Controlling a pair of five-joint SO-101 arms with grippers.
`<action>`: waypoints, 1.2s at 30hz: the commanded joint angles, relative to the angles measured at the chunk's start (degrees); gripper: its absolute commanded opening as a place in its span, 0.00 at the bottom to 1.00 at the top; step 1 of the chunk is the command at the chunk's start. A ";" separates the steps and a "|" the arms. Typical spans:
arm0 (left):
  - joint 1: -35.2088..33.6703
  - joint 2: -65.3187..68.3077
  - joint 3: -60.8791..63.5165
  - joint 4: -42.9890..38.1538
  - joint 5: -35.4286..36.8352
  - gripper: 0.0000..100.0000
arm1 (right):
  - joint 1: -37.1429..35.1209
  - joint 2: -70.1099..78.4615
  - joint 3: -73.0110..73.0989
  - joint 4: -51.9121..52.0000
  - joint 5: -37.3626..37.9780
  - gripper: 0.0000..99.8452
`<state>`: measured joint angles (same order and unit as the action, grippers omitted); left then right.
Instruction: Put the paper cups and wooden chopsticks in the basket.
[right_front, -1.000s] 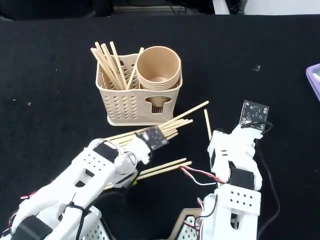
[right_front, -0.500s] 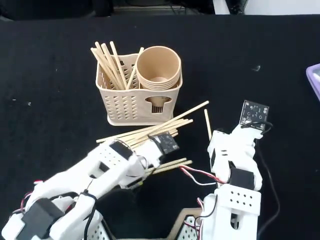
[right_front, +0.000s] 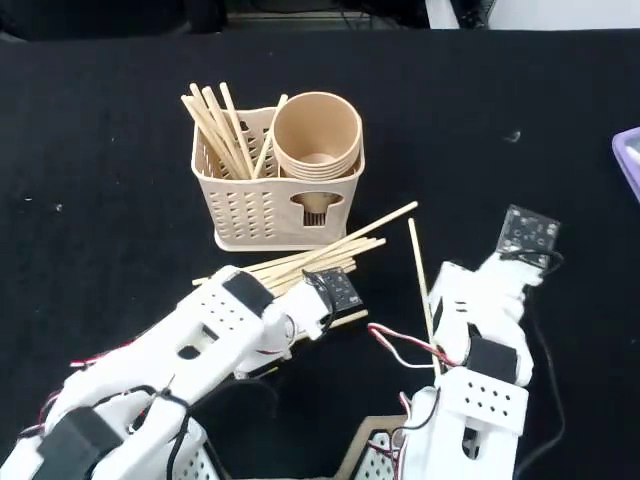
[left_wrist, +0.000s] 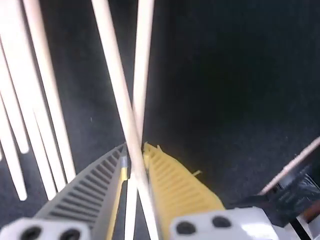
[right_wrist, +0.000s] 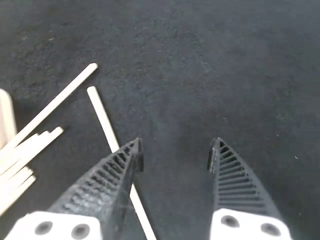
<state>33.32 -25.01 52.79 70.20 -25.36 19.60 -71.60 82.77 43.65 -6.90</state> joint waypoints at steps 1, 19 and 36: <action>0.13 -4.13 -2.07 2.20 -0.18 0.03 | 1.41 -0.31 -2.33 -0.53 -1.41 0.22; -0.04 12.13 -5.41 -14.95 0.44 0.13 | 1.05 -0.31 -2.07 -0.62 -1.41 0.22; 1.89 13.98 -13.41 0.97 0.00 0.13 | 0.97 -0.31 -2.07 -0.62 -1.41 0.22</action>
<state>34.73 -10.77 42.95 66.07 -25.36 20.04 -71.60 82.77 43.65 -7.87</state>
